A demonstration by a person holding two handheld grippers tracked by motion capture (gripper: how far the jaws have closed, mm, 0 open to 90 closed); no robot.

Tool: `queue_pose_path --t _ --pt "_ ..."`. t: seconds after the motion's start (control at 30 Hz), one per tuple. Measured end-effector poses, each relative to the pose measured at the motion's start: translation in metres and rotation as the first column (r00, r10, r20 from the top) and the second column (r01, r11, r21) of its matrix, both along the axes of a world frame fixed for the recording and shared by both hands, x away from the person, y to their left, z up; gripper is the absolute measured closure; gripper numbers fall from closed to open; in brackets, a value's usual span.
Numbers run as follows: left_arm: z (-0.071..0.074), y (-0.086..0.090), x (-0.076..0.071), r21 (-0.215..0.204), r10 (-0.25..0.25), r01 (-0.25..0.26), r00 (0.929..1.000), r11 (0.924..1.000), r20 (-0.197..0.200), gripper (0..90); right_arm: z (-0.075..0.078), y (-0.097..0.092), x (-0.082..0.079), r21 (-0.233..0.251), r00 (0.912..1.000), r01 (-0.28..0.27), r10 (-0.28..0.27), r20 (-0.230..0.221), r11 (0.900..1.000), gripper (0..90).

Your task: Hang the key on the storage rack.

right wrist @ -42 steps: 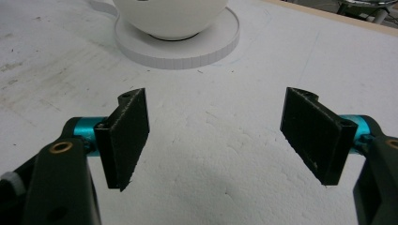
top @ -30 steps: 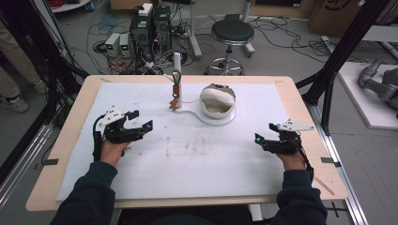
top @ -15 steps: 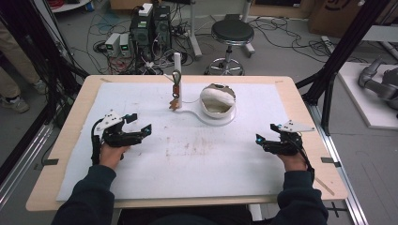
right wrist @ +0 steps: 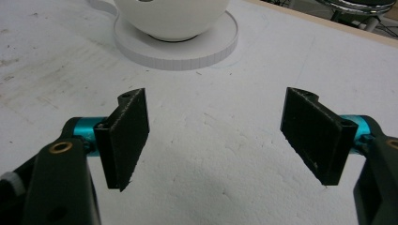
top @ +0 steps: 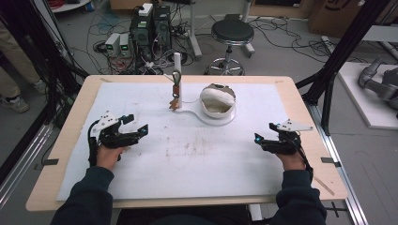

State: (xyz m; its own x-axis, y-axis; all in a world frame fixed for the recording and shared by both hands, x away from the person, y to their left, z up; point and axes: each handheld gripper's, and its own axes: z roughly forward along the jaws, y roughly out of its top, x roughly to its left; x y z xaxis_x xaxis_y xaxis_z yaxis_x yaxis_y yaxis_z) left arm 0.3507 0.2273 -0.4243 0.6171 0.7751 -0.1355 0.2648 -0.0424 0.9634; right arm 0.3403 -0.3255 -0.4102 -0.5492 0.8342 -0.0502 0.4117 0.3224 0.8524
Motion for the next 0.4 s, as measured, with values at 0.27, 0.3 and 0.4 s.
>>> queue_pose_path --t 0.27,0.3,0.4 --pt "-0.0008 0.0006 0.0004 0.002 0.004 -0.004 1.0000 1.0000 -0.007 19.4 -0.0005 0.0005 0.0003 0.007 0.9999 -0.003 0.003 -0.011 1.0000 24.4" --pt "-0.0009 0.0007 0.0006 0.003 0.005 -0.005 1.0000 1.0000 -0.007 19.5 -0.0005 0.0004 0.0004 0.007 0.9999 -0.003 0.003 -0.010 1.0000 24.4" --pt "-0.0012 0.0008 0.0010 0.004 0.007 -0.007 0.9999 1.0000 -0.009 19.6 -0.0007 0.0000 0.0010 0.004 1.0000 -0.004 0.004 -0.006 1.0000 24.4"
